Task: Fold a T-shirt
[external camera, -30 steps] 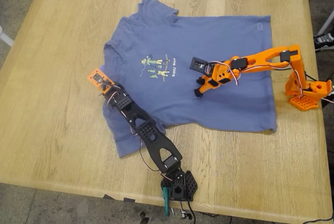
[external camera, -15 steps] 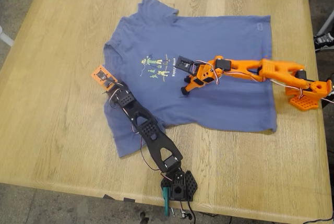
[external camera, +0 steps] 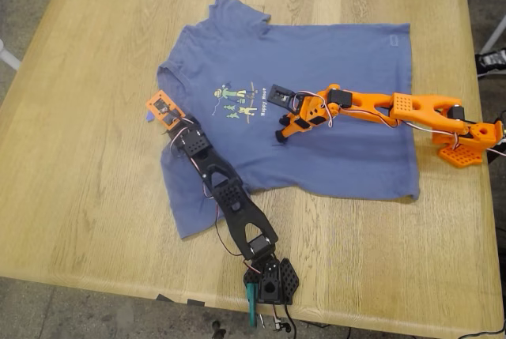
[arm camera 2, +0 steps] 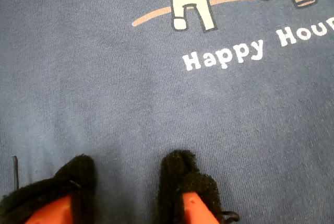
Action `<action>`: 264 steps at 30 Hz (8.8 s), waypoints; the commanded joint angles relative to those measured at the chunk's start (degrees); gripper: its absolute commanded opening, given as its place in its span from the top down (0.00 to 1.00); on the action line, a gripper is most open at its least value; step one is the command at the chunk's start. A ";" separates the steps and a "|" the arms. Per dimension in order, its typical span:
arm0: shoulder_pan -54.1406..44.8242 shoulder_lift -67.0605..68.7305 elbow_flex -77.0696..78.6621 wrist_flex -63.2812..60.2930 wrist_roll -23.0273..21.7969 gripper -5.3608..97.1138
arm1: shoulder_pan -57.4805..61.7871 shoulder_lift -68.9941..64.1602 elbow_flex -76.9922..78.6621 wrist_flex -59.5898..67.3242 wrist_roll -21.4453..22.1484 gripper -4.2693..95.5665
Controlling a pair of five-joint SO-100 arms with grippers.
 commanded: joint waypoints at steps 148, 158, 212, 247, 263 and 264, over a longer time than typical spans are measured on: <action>68.20 -44.12 -67.15 45.62 0.26 0.58 | 34.98 5.71 0.09 5.45 1.93 0.96; 66.53 -45.53 -67.15 43.86 -4.04 0.84 | 34.01 7.91 0.09 7.03 1.85 0.96; 49.13 -4.75 -66.88 73.74 -3.78 0.95 | 27.07 34.37 0.09 23.03 1.41 0.96; 37.00 19.78 -67.24 73.04 -4.04 0.95 | 27.25 60.73 0.09 21.09 1.41 0.96; 37.27 22.06 -67.24 57.22 -3.08 0.95 | 26.46 66.09 0.09 12.48 1.41 0.96; 37.27 22.59 -67.24 57.04 -2.99 0.95 | 26.46 66.53 0.09 12.30 1.41 0.96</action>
